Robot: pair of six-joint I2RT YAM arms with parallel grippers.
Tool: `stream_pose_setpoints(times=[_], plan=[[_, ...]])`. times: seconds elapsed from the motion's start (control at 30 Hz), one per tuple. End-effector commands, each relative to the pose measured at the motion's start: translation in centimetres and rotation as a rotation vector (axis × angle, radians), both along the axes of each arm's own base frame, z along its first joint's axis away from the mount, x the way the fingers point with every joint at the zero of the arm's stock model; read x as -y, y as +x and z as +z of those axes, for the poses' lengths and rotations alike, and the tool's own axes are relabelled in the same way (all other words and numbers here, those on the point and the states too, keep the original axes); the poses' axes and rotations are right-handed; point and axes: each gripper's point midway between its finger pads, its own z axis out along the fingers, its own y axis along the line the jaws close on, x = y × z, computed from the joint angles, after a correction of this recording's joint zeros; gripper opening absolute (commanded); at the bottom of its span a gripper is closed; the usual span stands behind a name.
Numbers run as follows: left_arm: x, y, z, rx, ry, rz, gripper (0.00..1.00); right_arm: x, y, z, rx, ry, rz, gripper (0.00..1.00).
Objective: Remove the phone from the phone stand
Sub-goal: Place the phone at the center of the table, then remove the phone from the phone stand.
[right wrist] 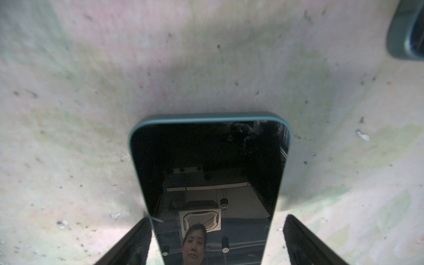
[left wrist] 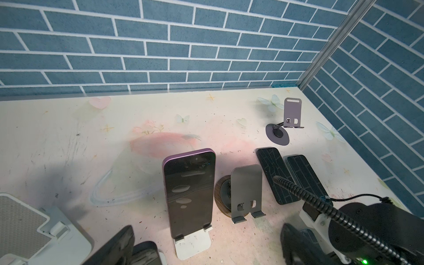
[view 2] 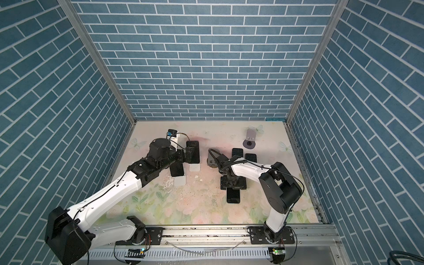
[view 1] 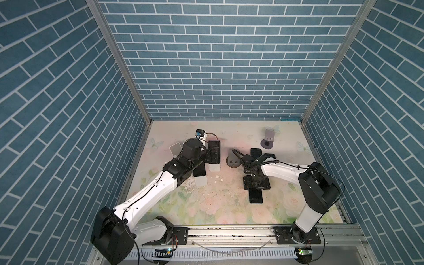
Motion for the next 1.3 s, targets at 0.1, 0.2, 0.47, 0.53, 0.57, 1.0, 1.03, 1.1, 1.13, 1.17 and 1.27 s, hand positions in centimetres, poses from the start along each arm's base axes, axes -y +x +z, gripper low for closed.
stream_pose_setpoints(times=[0.1,0.2,0.47,0.53,0.57,1.0,1.03,1.1,1.13,1.17,1.27], plan=[[-0.1,-0.3,0.6,0.02,0.008,-0.004,1.0,0.0,0.8,0.8,0.031,-0.026,0.01,0.97],[-0.6,-0.1,0.6,0.015,0.022,0.022,1.0,-0.3,1.8,1.9,0.084,-0.02,0.033,0.99],[-2.1,0.1,1.0,0.02,0.077,0.091,1.0,-0.8,5.1,7.0,0.256,-0.02,0.105,0.99],[-2.3,0.3,1.1,0.015,0.092,0.105,1.0,-1.2,5.9,8.3,0.295,-0.007,0.126,0.98],[-2.6,0.4,1.1,0.007,0.102,0.123,1.0,-1.3,6.3,9.0,0.315,-0.002,0.134,0.98],[-4.3,1.1,1.5,-0.031,0.151,0.235,1.0,1.0,10.6,13.1,0.485,0.058,0.057,0.99],[-4.4,1.1,1.5,-0.035,0.159,0.24,1.0,1.2,10.9,13.3,0.505,0.069,0.05,0.98],[-4.5,1.0,1.6,-0.04,0.171,0.243,1.0,1.5,11.6,13.7,0.537,0.091,0.041,0.99],[-4.6,0.9,1.7,-0.041,0.178,0.24,1.0,1.6,11.9,13.9,0.549,0.103,0.034,0.98],[-4.7,0.9,1.8,-0.043,0.184,0.24,1.0,1.6,12.3,14.1,0.557,0.117,0.029,0.99],[-5.0,0.7,2.3,-0.061,0.199,0.251,1.0,1.5,13.4,14.2,0.57,0.141,0.022,0.99]])
